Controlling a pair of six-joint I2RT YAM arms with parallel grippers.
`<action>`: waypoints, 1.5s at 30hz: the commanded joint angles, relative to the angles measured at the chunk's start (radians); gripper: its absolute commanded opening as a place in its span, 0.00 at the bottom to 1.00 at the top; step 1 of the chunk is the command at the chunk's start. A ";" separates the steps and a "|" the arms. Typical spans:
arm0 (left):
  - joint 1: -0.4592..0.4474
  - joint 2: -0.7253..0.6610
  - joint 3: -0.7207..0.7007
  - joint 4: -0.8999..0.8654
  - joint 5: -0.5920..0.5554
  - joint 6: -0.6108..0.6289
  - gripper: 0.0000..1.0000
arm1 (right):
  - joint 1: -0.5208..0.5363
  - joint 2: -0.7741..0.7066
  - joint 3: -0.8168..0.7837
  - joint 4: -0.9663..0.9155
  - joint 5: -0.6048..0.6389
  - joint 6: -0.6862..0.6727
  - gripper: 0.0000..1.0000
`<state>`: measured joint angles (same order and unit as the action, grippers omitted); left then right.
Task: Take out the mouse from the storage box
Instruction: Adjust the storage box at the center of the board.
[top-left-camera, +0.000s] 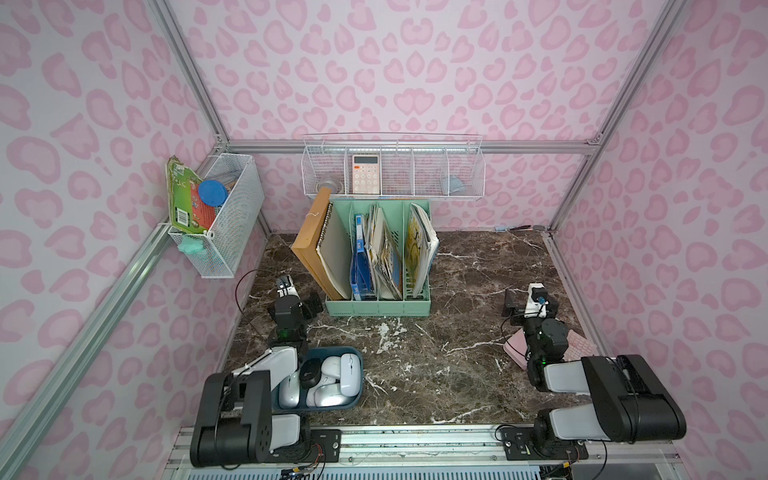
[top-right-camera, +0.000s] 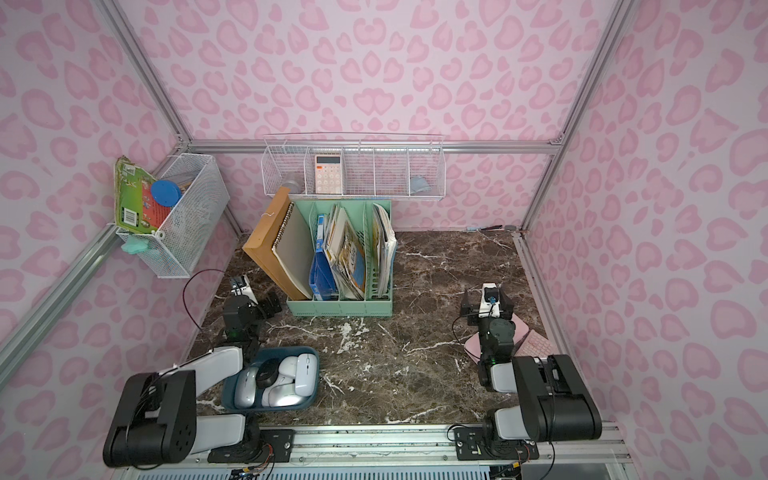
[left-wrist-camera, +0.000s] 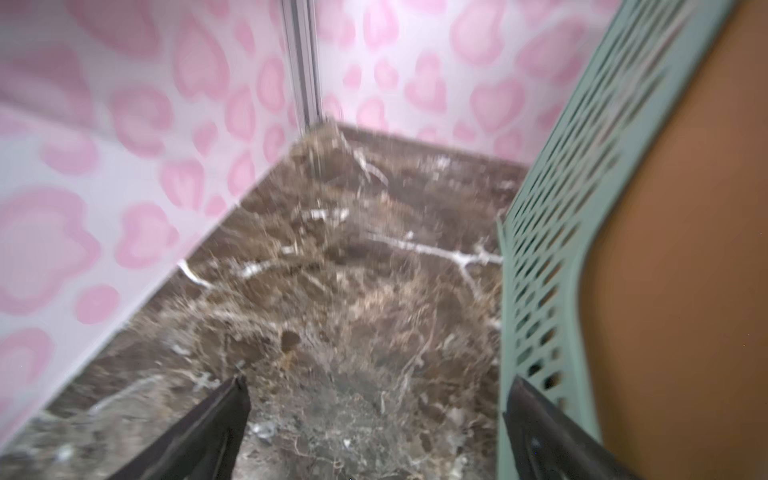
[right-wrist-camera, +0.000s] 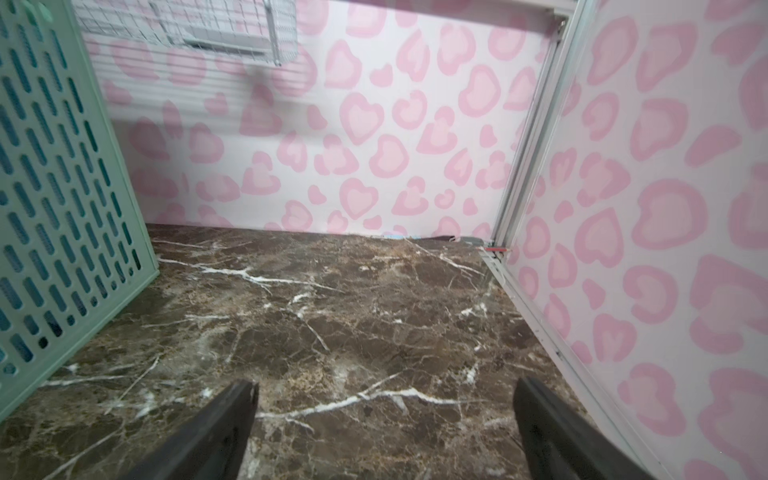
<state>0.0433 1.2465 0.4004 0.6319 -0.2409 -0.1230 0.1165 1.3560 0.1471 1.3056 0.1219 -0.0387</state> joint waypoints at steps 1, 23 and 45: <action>-0.066 -0.182 -0.001 -0.157 -0.222 0.005 0.99 | 0.064 -0.123 0.037 -0.185 0.064 -0.089 1.00; -0.098 -0.772 0.532 -1.753 -0.186 -0.698 1.00 | 0.340 -0.535 0.433 -1.376 0.029 0.638 1.00; -0.102 -1.212 0.515 -1.703 -0.181 -0.607 1.00 | 1.194 0.463 1.158 -1.688 0.166 0.808 1.00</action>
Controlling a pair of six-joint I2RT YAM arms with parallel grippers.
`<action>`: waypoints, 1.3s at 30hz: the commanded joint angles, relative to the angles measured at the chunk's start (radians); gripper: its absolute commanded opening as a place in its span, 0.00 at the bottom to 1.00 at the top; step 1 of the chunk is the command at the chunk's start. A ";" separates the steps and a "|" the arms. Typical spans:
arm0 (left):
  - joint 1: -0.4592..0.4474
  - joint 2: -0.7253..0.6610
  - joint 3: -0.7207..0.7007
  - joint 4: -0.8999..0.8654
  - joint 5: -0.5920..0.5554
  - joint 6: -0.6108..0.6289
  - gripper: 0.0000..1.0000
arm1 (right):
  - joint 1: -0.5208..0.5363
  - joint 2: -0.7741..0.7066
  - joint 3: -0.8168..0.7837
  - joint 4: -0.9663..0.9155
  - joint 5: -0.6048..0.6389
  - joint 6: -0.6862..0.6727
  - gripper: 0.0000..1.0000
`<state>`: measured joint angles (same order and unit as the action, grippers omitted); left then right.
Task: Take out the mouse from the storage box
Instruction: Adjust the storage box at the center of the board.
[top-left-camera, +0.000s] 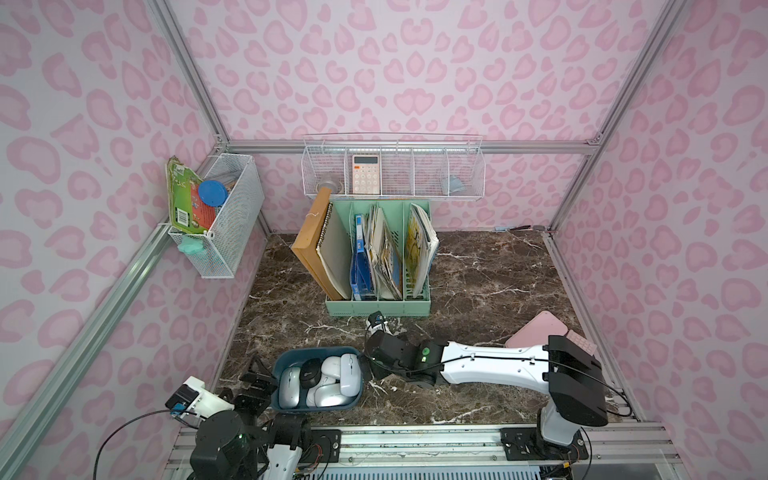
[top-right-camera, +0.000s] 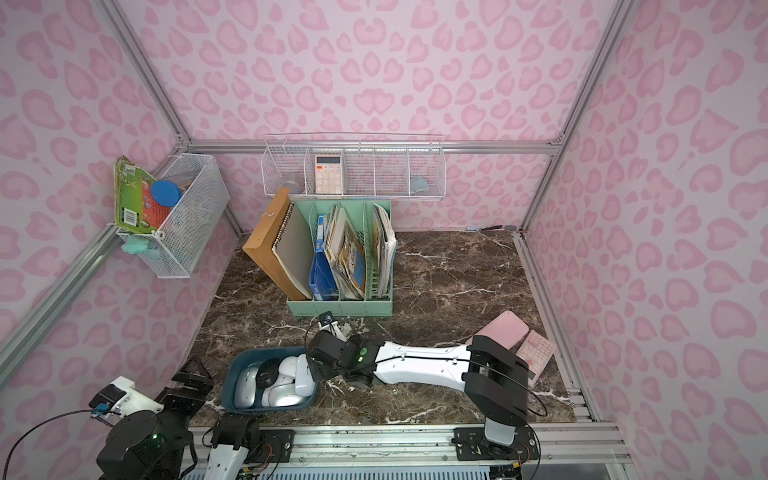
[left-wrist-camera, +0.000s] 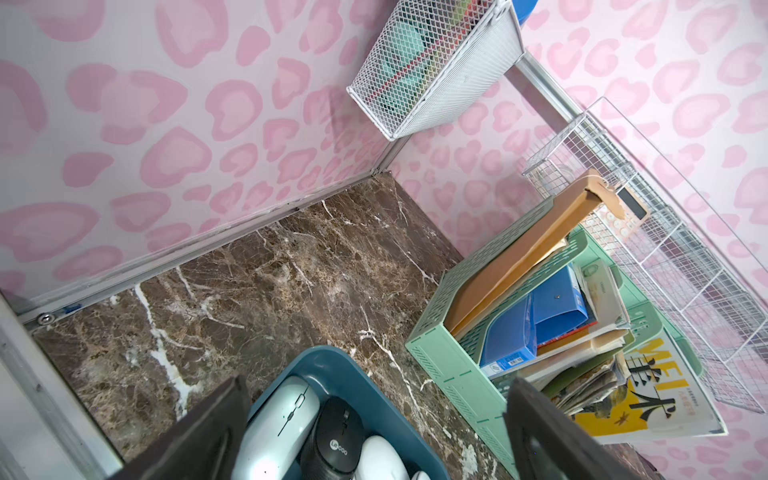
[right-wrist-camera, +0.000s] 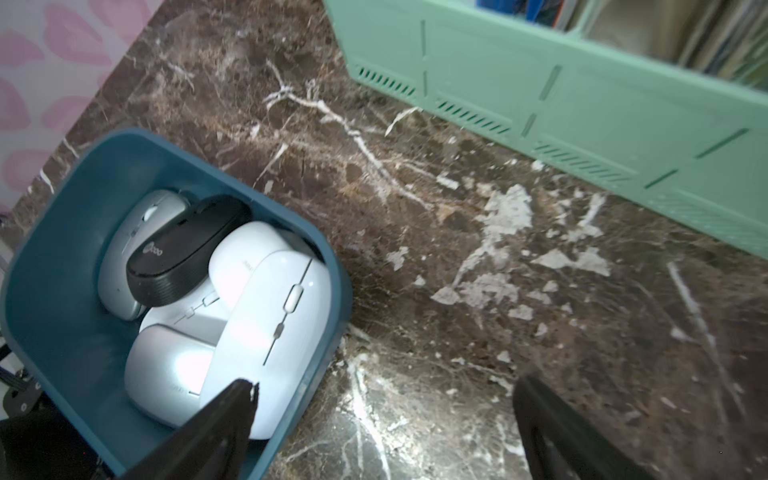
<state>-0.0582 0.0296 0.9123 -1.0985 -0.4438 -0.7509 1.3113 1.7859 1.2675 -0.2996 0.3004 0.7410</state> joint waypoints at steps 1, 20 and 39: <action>0.000 0.003 -0.002 0.031 0.032 0.018 1.00 | -0.001 0.054 0.058 -0.096 -0.020 0.033 1.00; 0.000 -0.015 -0.001 0.011 0.014 -0.022 0.99 | 0.007 0.298 0.395 -0.427 0.075 0.126 0.89; 0.000 -0.015 -0.021 0.034 0.031 0.000 0.99 | 0.012 0.302 0.365 -0.456 0.143 0.165 0.80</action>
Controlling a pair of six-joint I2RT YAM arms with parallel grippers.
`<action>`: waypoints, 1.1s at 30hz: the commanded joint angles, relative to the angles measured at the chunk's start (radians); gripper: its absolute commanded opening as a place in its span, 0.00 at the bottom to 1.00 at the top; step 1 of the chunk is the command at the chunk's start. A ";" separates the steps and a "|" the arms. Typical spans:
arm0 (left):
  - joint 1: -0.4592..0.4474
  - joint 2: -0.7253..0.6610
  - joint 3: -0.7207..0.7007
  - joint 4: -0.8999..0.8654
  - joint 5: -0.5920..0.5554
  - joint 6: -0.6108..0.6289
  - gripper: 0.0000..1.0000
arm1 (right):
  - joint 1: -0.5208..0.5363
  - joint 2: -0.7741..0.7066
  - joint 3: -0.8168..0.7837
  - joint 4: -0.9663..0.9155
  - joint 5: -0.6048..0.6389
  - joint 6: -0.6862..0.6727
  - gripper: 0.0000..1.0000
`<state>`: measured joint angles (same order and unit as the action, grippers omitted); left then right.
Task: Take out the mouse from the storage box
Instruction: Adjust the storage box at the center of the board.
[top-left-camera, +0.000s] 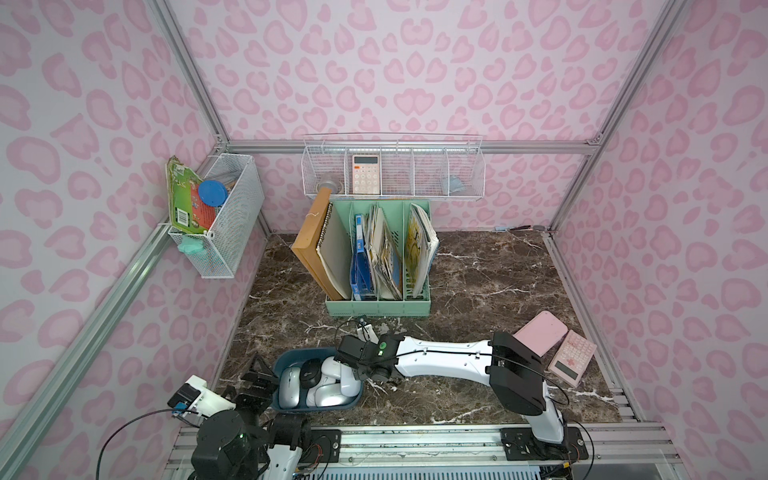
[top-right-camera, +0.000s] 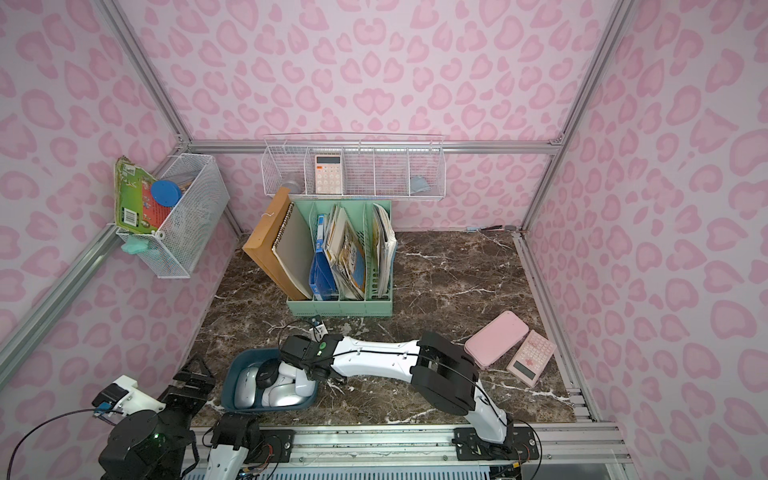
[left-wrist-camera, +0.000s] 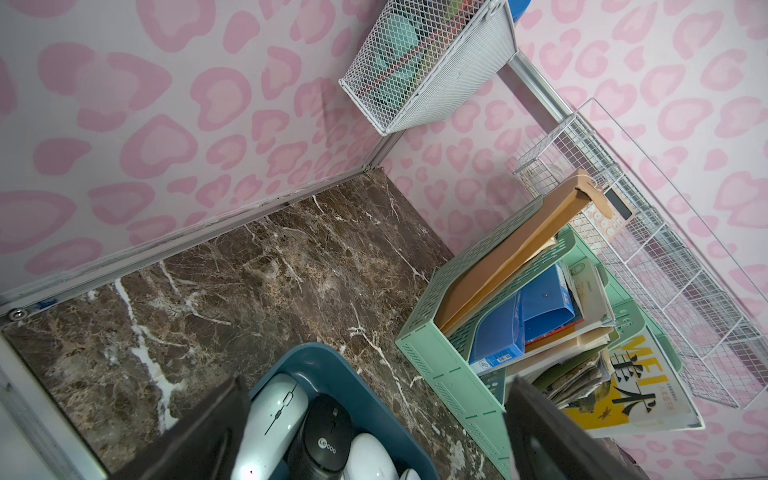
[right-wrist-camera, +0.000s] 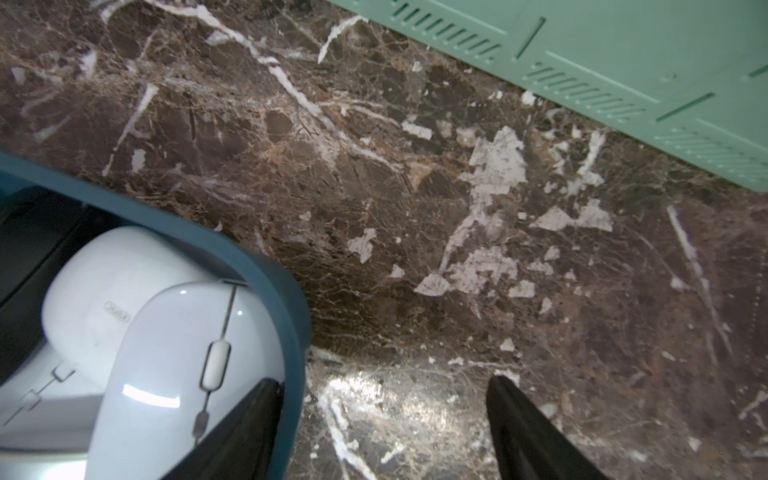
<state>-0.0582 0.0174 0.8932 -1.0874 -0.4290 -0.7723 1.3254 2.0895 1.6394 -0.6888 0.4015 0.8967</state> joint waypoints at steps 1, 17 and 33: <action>0.000 -0.003 -0.003 0.024 0.016 0.021 0.99 | -0.003 -0.002 -0.009 -0.070 0.047 0.011 0.80; 0.001 0.055 -0.016 0.043 0.051 0.041 0.99 | -0.044 -0.172 -0.258 0.032 0.110 0.044 0.74; 0.000 0.377 -0.091 0.128 0.436 0.003 0.99 | -0.145 -0.454 -0.625 0.195 0.079 0.034 0.74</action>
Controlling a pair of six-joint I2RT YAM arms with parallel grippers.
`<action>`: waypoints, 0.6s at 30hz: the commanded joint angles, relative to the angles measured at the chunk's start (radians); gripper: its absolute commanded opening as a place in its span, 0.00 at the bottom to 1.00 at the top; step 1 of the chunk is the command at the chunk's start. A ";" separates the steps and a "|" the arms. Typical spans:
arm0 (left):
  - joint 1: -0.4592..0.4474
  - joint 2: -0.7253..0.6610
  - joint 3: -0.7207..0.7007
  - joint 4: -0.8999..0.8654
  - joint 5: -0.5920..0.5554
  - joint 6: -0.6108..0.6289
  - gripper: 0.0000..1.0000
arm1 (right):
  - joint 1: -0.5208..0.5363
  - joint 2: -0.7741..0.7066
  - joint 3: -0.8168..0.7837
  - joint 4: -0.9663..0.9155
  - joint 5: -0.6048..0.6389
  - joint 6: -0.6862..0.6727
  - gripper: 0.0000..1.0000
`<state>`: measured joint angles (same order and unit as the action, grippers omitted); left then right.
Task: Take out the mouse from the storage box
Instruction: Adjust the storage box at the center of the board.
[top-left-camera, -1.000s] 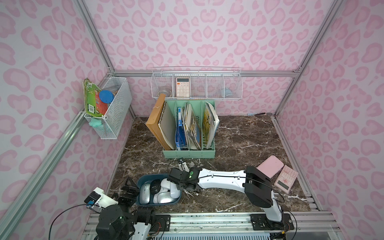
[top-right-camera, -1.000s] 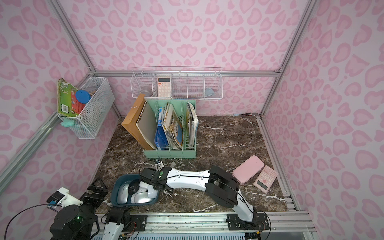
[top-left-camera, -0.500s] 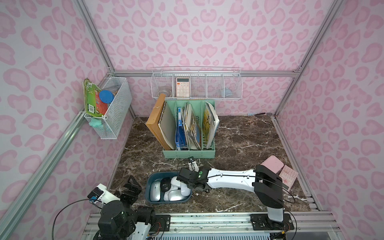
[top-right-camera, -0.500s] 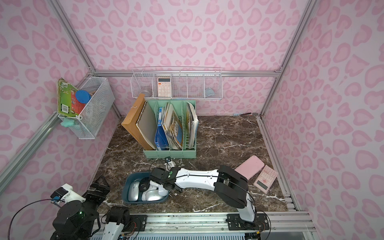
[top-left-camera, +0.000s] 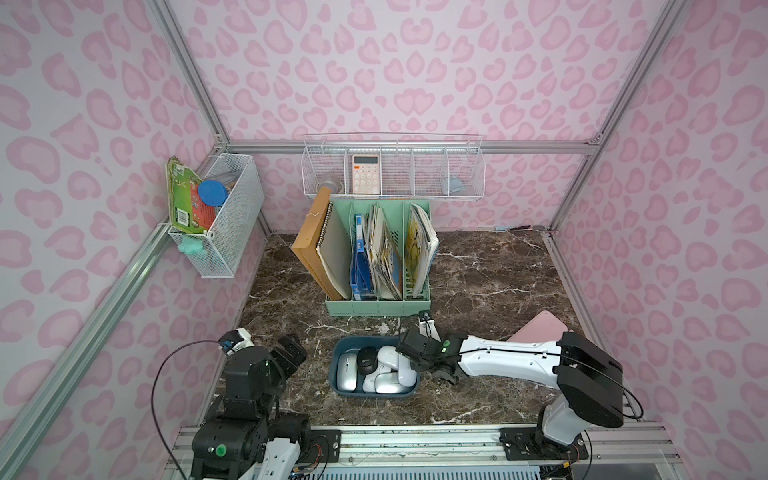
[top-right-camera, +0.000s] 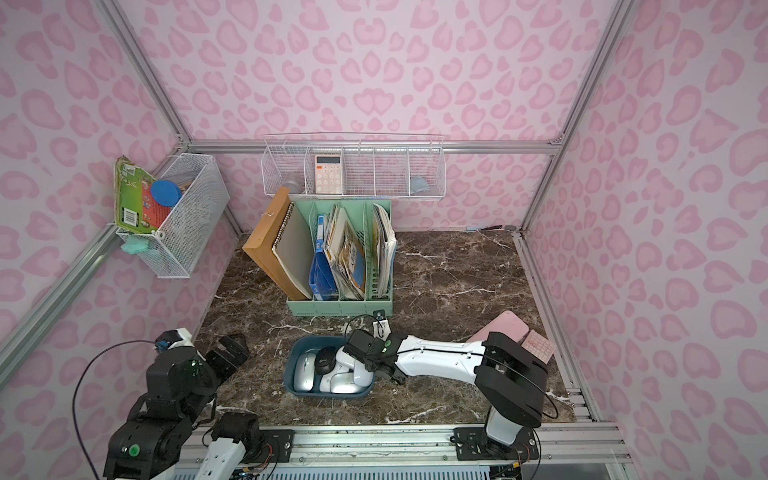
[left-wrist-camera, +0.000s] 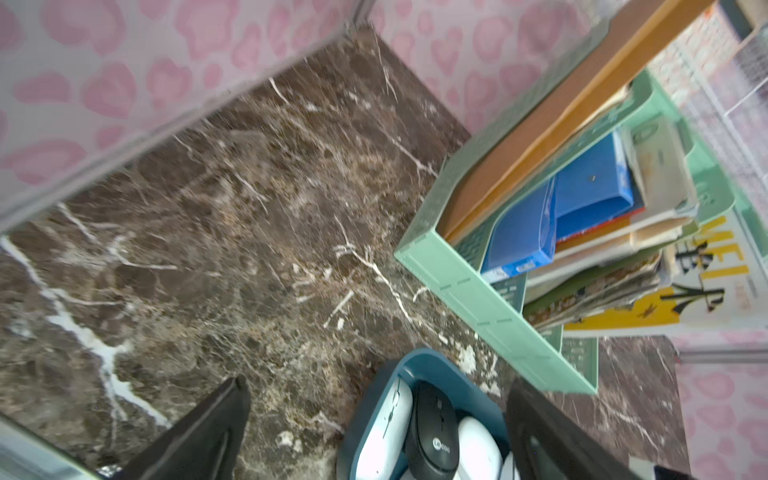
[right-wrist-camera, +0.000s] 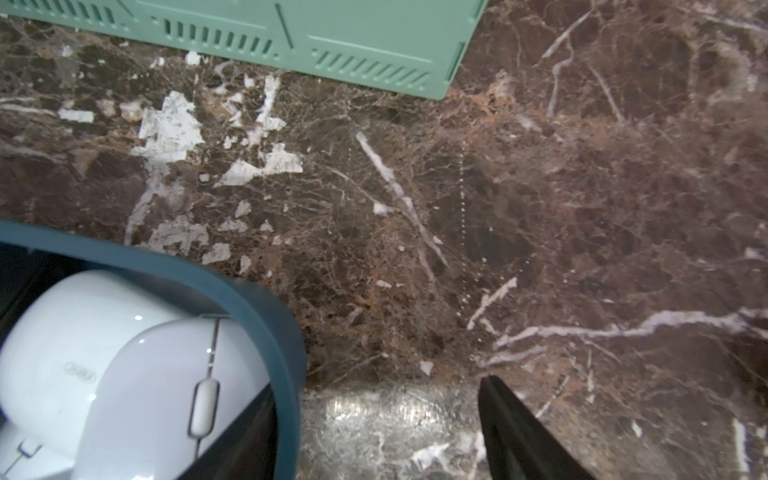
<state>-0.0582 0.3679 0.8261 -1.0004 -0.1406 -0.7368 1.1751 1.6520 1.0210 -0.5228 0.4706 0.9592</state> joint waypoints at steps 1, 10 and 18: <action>0.000 0.036 -0.038 0.044 0.166 -0.038 0.99 | 0.012 -0.016 -0.006 0.047 -0.005 -0.041 0.75; 0.000 0.005 -0.241 0.106 0.294 -0.175 0.99 | 0.043 0.043 0.031 0.082 -0.030 -0.069 0.73; -0.004 0.052 -0.384 0.219 0.390 -0.208 0.99 | -0.022 -0.042 -0.074 0.128 -0.062 -0.061 0.72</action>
<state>-0.0589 0.4004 0.4568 -0.8486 0.1959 -0.9295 1.1709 1.6367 0.9764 -0.4213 0.4400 0.9100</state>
